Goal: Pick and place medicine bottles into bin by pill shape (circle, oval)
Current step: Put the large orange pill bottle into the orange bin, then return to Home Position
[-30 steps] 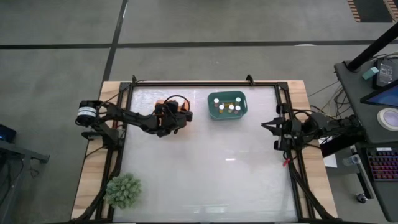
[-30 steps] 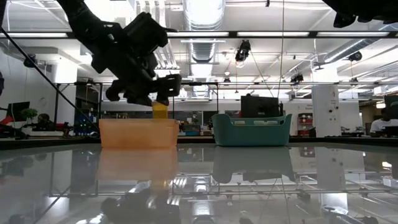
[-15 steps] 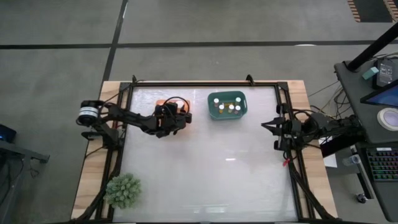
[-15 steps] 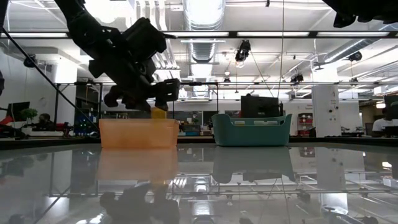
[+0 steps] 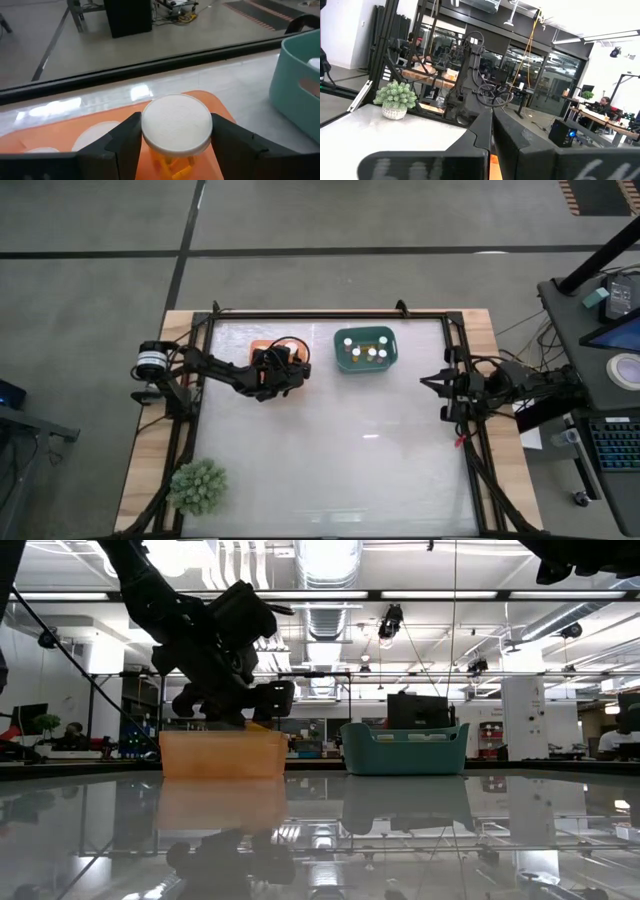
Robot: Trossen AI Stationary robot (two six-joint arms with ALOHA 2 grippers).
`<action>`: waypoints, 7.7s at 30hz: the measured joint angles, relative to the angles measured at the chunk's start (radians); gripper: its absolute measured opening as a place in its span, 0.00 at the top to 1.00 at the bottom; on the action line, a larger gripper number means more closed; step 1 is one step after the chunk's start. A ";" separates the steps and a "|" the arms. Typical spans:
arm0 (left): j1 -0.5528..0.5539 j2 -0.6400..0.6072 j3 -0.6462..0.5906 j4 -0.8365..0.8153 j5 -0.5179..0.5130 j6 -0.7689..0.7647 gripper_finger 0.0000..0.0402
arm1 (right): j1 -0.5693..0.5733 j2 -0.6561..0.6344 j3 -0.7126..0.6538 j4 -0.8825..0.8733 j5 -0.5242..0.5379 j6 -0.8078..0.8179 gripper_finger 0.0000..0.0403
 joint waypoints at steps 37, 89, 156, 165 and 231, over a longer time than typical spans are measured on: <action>-0.109 -0.312 0.034 -0.021 0.361 0.335 0.43 | 0.000 0.000 0.000 -0.023 -0.001 -0.017 0.98; 0.090 -0.143 0.034 -0.306 0.511 0.259 1.00 | 0.000 0.001 0.000 -0.022 0.000 0.001 0.98; -0.256 -1.194 -0.711 0.385 0.499 0.803 1.00 | 0.000 -0.028 -0.045 0.076 -0.092 -0.115 0.98; -0.150 -1.192 -0.718 0.363 0.710 0.823 1.00 | 0.000 -0.160 -0.055 -0.009 -0.092 -0.112 0.98; -0.150 -1.611 -0.745 0.051 0.780 0.838 1.00 | 0.000 -0.113 -0.246 -0.050 -0.045 0.186 0.98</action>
